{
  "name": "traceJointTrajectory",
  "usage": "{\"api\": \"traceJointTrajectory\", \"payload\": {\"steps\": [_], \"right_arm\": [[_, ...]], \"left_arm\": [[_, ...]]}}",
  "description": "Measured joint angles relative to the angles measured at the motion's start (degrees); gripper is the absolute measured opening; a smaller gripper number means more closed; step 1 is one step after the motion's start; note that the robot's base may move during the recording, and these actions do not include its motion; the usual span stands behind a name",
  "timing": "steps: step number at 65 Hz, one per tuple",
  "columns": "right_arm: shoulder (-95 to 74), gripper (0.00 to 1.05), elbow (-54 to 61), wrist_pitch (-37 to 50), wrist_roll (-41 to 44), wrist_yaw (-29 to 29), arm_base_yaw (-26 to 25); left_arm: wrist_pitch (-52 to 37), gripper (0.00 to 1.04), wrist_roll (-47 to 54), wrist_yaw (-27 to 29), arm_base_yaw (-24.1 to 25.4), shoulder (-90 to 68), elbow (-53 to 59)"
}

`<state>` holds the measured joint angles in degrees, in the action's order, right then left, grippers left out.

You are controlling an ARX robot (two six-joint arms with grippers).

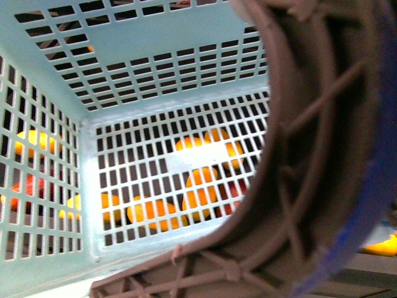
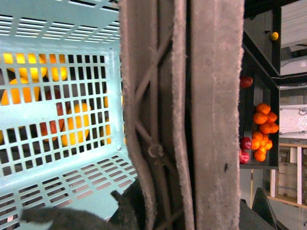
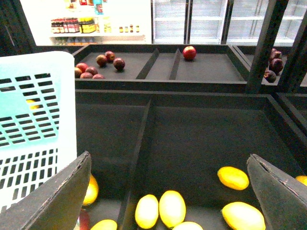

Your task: Pick lemon and mango into basket

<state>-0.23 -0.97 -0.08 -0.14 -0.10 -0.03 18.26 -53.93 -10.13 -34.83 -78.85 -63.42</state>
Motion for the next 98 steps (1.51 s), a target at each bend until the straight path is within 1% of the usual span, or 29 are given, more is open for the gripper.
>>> {"api": "traceJointTrajectory", "payload": {"steps": [14,16,17,19,20,22,26,30,33,36,38,41,43,45,48,54,63,71,90,98], "right_arm": [[-0.13,0.96,-0.04,-0.11,-0.24,0.39,0.04],[-1.9,0.96,-1.42,-4.02,-2.16,3.04,0.81],[-4.07,0.96,-3.1,-8.28,-4.76,6.69,1.36],[-6.78,0.96,-4.87,-12.2,-7.13,9.25,1.25],[-9.79,0.96,-6.43,-15.72,-8.76,11.26,0.48],[-13.79,0.96,-8.04,-19.39,-12.09,11.96,-1.25],[-18.8,0.96,-8.41,-20.46,-14.38,11.15,-4.94],[-23.82,0.96,-8.26,-17.25,-15.32,8.48,-9.77],[-26.51,0.96,-8.26,-14.45,-15.3,7.04,-12.11],[-32.04,0.96,-8.26,-8.61,-14.91,4.5,-15.67],[-34.82,0.96,-8.26,-5.97,-14.78,3.5,-16.94],[-43.08,0.96,-8.55,0.87,-14.36,1.88,-19.74],[-50.58,0.96,-9.33,6.19,-13.7,1.7,-21.4],[-54.51,0.96,-9.99,8.76,-13.46,1.68,-22.1],[-64.74,0.96,-12.22,14.95,-12.83,1.73,-23.56],[-79.76,0.96,-17.35,21.55,-12.09,3.08,-25.05],[-95.97,0.96,-25.42,22.82,-13.51,5.07,-25.64],[-106.57,0.96,-32.59,21.31,-17.77,5.18,-25.03],[-119.25,0.96,-45.83,19.71,-27.06,6.51,-22.77],[-124.96,0.96,-52.26,17.29,-30.77,7.43,-21.81]], "left_arm": [[0.0,0.15,0.0,-0.28,-0.22,0.0,0.0],[0.0,0.15,0.0,-0.22,-0.22,0.0,0.0],[0.0,0.15,0.02,-0.13,-0.22,0.0,-0.02],[0.0,0.15,0.09,-0.04,-0.2,0.0,-0.02],[0.0,0.15,0.04,0.15,-0.13,0.0,-0.02],[0.0,0.15,0.0,0.39,-0.11,0.0,-0.02],[0.0,0.15,0.22,0.72,-0.11,0.0,-0.02],[0.0,0.15,0.37,0.74,-0.07,-0.02,-0.02],[0.0,0.15,0.26,0.74,-0.04,-0.02,-0.02],[0.0,0.15,0.28,0.66,-0.04,-0.02,-0.02],[0.0,0.15,0.31,0.5,-0.04,-0.02,-0.02],[0.0,0.15,0.26,0.17,-0.07,-0.02,-0.11],[0.0,0.15,0.22,-0.13,-0.07,-0.02,-0.11],[0.0,0.15,0.2,-0.22,-0.07,-0.02,-0.11],[0.0,0.15,0.11,-0.2,-0.07,-0.02,-0.11],[0.0,0.15,0.11,0.11,-0.04,-0.02,-0.11],[0.0,0.15,0.15,0.31,-0.04,-0.02,-0.11],[0.0,0.15,0.15,0.33,-0.04,-0.02,-0.11],[0.0,0.15,0.11,0.07,-0.04,-0.02,-0.11],[0.0,0.15,0.11,0.11,-0.04,-0.02,-0.11]]}}
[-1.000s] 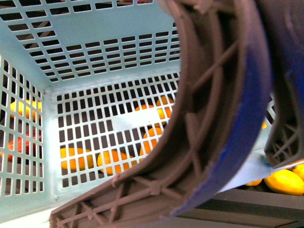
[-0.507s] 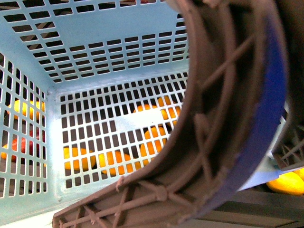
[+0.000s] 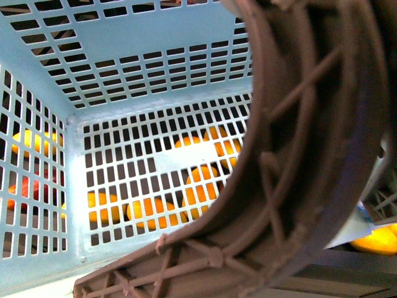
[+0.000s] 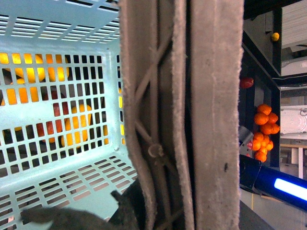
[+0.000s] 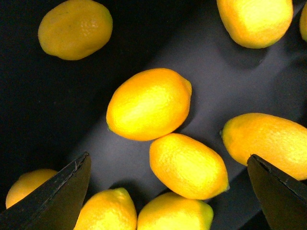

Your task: Pick lemon and mango into basket

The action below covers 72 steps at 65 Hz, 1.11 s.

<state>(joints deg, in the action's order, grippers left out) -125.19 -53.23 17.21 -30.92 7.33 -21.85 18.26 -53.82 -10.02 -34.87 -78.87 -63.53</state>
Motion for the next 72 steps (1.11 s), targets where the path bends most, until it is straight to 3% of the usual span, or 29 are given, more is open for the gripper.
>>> {"api": "traceJointTrajectory", "payload": {"steps": [31,64,72], "right_arm": [[-13.92,0.96,-16.09,-6.29,-5.81,0.61,0.33],[-21.66,0.96,-24.44,-9.2,-7.69,0.57,1.51],[-22.23,0.82,-24.79,-9.09,-7.91,0.24,1.55]], "left_arm": [[0.0,0.15,0.0,-0.04,-0.02,0.0,0.0],[0.0,0.15,0.0,0.15,0.0,0.0,0.0],[0.0,0.15,0.0,0.13,0.0,0.0,0.0]]}}
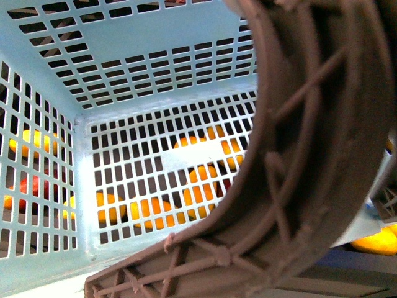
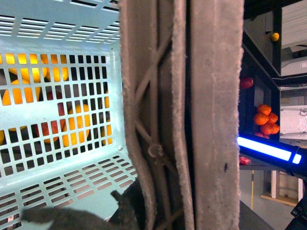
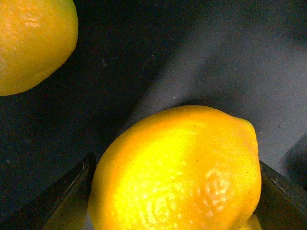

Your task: Pick lemon and mango into basket

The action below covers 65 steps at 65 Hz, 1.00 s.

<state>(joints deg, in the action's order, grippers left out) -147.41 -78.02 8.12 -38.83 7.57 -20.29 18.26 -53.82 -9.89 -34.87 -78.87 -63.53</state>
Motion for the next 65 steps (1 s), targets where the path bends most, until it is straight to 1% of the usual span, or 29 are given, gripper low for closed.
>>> {"api": "traceJointTrajectory", "payload": {"steps": [4,14,24,35,36,42,56,65], "right_arm": [[0.0,0.8,0.09,0.37,0.02,-0.39,-0.09],[1.07,0.8,2.64,2.82,1.29,-1.55,-0.26],[7.15,0.8,10.14,7.43,7.23,-3.43,-0.37],[18.43,0.8,18.64,12.46,13.88,-8.04,-0.04],[20.74,0.8,20.06,13.0,15.3,-9.09,0.09],[28.04,0.8,24.06,13.77,17.75,-11.54,0.68],[45.83,0.8,30.49,12.63,20.17,-15.65,4.07],[55.56,0.8,31.08,11.1,19.91,-16.22,8.74]], "left_arm": [[0.0,0.15,0.0,0.0,0.0,0.0,0.0],[0.0,0.15,0.0,0.07,0.0,0.0,-0.02],[0.0,0.15,0.0,0.02,0.0,0.0,-0.02],[0.0,0.15,0.0,-0.02,-0.02,0.0,-0.02],[0.0,0.15,0.0,-0.02,-0.02,0.0,-0.02],[0.0,0.15,0.0,-0.02,-0.02,0.0,-0.02],[0.0,0.15,0.0,0.04,0.0,0.0,-0.02],[0.0,0.15,0.02,0.04,0.0,0.0,-0.02]]}}
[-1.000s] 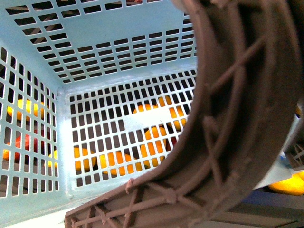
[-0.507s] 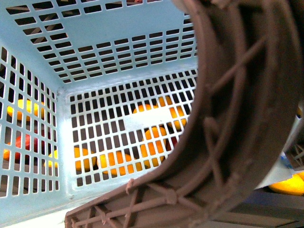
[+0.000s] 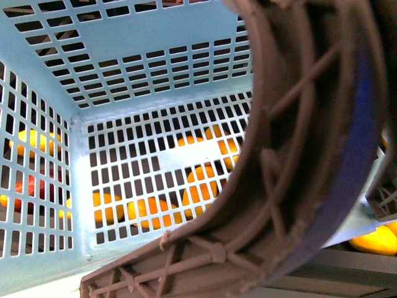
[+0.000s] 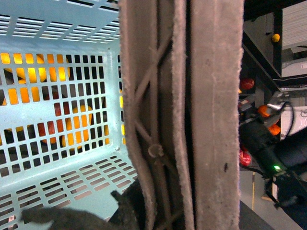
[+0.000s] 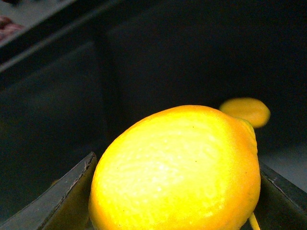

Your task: Pick lemon and mango into basket

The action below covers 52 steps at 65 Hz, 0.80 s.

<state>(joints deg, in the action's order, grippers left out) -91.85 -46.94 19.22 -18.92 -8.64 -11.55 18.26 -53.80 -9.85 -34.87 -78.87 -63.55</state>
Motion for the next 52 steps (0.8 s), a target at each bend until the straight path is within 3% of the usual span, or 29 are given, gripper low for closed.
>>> {"api": "traceJointTrajectory", "payload": {"steps": [27,52], "right_arm": [[9.97,0.8,-3.67,-2.19,-4.28,4.63,19.43],[12.96,0.8,-1.11,-3.82,-4.48,6.71,31.91]], "left_arm": [[0.0,0.15,-0.02,-0.04,0.0,0.0,0.0],[0.0,0.15,-0.02,-0.07,0.0,0.0,0.0]]}}
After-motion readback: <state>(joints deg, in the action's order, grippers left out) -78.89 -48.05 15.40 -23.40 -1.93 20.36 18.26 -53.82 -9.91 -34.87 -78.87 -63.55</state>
